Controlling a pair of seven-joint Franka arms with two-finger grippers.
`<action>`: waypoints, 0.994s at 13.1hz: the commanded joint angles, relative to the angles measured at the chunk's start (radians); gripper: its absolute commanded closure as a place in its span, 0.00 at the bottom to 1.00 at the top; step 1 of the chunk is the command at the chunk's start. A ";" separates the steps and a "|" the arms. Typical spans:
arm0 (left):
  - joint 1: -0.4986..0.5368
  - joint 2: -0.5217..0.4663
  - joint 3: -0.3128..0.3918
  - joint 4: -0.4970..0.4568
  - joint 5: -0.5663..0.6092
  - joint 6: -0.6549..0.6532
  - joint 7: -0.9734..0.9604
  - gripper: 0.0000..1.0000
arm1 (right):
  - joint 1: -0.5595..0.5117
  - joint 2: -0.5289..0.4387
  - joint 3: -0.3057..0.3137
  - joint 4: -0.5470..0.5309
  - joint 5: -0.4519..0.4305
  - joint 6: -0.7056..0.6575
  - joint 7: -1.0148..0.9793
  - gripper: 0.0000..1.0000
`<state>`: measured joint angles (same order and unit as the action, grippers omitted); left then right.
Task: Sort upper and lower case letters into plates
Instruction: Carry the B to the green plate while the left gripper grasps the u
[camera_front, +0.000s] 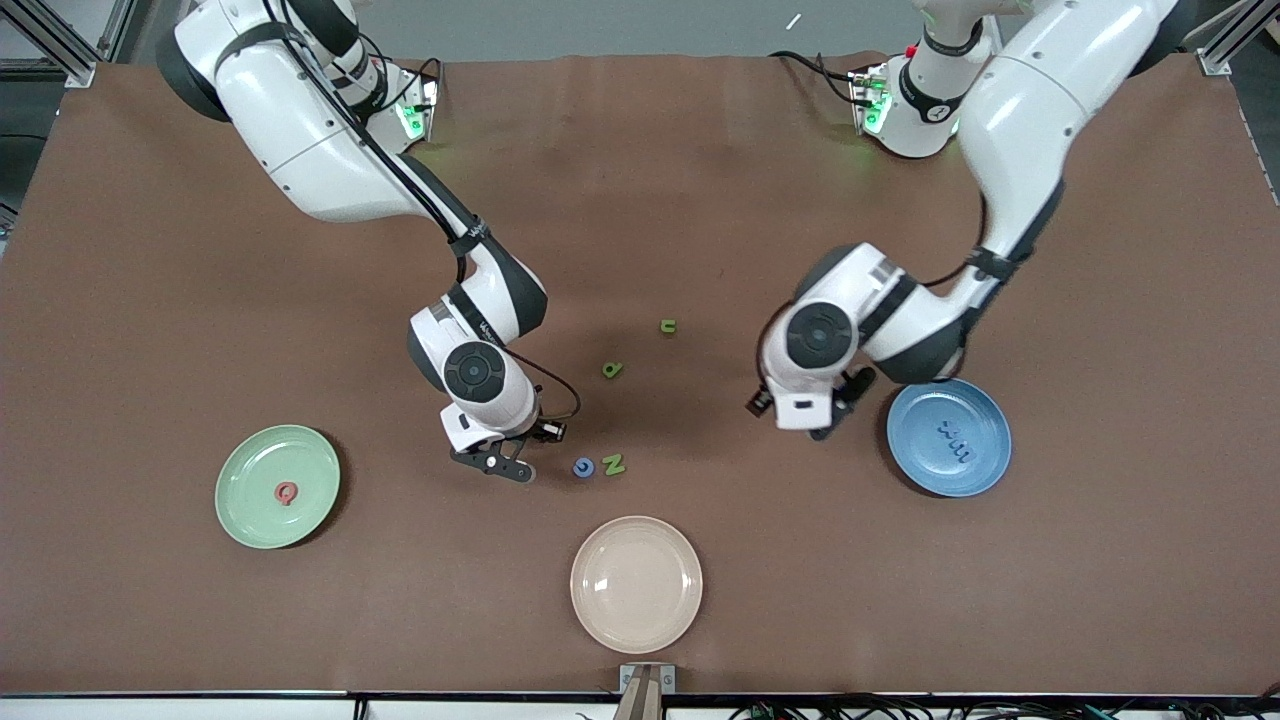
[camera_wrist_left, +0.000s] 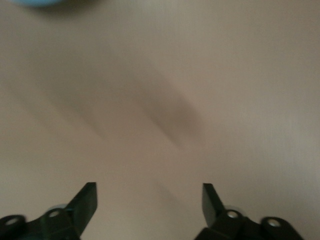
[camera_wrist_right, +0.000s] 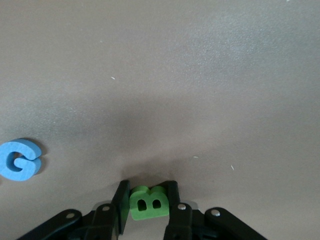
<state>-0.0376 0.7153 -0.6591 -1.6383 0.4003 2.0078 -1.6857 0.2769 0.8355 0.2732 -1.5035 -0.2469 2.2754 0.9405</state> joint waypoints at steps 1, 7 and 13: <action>-0.073 0.000 0.003 -0.052 -0.012 0.089 -0.171 0.22 | -0.037 -0.033 -0.005 -0.012 -0.026 -0.017 -0.023 0.97; -0.183 0.030 0.013 -0.095 0.003 0.244 -0.327 0.33 | -0.261 -0.076 -0.005 0.029 -0.026 -0.135 -0.505 0.96; -0.206 0.064 0.015 -0.124 0.049 0.270 -0.336 0.37 | -0.430 -0.072 -0.043 0.029 -0.046 -0.134 -0.958 0.89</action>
<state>-0.2475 0.7835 -0.6489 -1.7444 0.4147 2.2565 -2.0058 -0.1220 0.7747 0.2312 -1.4522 -0.2608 2.1340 0.0731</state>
